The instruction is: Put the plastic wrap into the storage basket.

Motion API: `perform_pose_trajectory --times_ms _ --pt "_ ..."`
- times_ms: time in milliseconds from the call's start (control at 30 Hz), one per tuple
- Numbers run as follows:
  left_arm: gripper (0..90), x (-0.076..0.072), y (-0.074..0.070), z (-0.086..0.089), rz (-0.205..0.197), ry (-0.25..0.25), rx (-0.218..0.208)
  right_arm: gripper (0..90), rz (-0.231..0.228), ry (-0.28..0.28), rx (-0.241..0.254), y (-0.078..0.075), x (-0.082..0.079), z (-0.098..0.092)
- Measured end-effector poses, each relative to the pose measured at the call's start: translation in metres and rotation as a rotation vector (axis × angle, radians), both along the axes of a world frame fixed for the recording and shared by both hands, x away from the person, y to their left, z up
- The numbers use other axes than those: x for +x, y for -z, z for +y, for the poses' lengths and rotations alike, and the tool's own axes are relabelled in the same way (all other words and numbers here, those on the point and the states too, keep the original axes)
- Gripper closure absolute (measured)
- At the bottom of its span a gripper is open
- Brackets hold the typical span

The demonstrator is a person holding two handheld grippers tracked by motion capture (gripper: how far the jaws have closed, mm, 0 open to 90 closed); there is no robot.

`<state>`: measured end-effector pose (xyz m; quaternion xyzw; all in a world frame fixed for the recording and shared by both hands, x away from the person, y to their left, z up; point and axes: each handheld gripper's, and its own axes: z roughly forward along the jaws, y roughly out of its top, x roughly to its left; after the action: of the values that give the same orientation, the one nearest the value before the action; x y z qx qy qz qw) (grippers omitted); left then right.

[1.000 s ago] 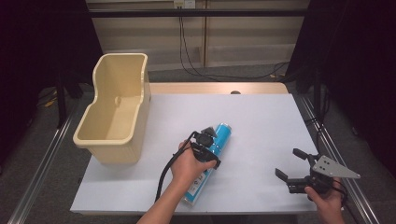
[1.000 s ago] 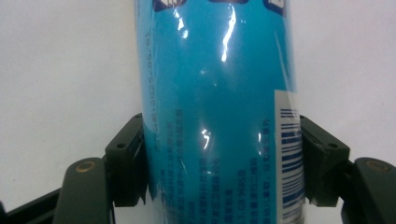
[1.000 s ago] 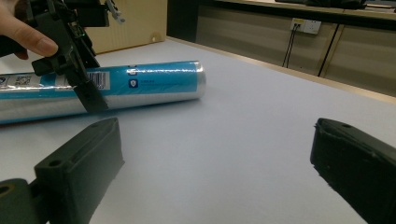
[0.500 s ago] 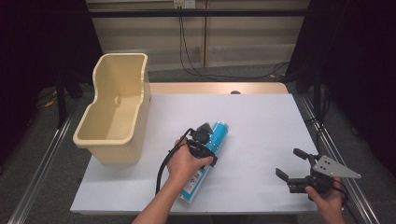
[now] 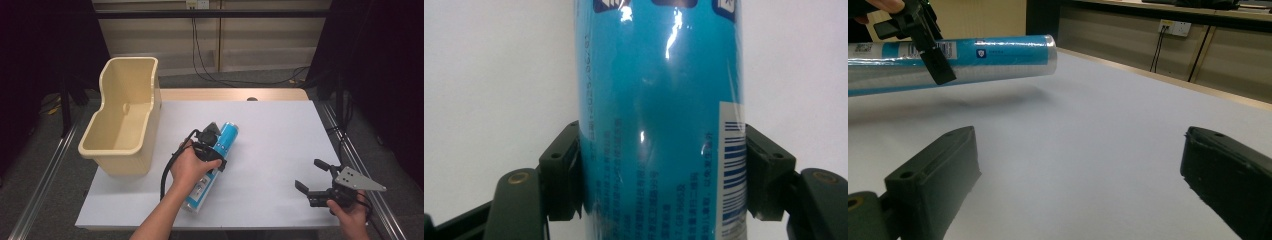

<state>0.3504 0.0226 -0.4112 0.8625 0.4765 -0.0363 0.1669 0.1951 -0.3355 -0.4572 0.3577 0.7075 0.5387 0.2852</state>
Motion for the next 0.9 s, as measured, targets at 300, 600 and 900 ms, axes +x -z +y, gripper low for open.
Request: perform_pose_trajectory --times_ms 300,600,900 --pt "31.9 0.004 -0.016 0.004 -0.007 -0.004 0.007 1.7 0.001 -0.002 0.000 0.000 0.000 0.000" --pt "31.9 0.012 -0.035 0.012 -0.012 -0.017 0.005 1.7 0.000 -0.003 0.002 0.000 0.000 0.001" --pt "32.0 0.017 -0.054 0.019 -0.012 -0.031 -0.013 1.7 0.000 -0.004 -0.001 0.000 0.000 0.001"
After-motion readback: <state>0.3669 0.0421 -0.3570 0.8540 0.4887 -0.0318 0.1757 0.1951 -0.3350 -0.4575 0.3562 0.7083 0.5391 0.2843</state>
